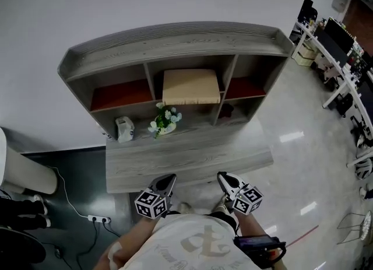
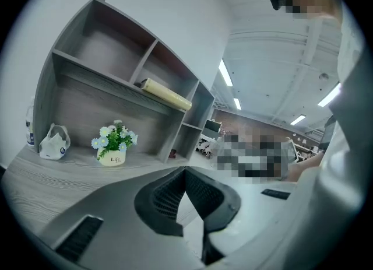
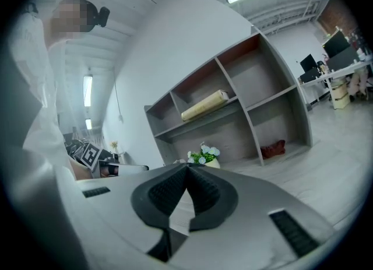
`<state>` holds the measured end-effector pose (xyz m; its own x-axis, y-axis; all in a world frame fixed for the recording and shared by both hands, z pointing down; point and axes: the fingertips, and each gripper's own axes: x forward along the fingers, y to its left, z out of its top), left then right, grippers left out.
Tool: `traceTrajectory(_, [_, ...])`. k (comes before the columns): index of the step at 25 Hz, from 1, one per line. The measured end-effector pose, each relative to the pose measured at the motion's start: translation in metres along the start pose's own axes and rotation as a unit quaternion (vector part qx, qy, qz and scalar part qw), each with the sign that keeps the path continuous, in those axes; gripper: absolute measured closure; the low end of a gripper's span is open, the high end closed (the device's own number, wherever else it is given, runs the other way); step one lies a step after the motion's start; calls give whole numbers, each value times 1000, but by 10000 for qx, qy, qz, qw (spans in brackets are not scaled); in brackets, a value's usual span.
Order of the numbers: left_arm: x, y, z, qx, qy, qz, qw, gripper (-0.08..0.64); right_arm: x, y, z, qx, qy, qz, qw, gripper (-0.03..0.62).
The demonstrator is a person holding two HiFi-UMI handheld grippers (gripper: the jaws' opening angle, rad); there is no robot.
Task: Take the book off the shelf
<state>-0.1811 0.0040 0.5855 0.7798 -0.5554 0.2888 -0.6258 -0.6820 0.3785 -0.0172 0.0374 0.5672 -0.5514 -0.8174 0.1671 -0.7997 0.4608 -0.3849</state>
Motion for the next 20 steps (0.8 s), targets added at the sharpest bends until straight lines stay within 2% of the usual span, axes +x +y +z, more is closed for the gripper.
traceTrajectory(20, [6, -7, -5, 172, 170, -197, 9995, 558, -2, 1, 1, 12, 68, -198, 9998, 588])
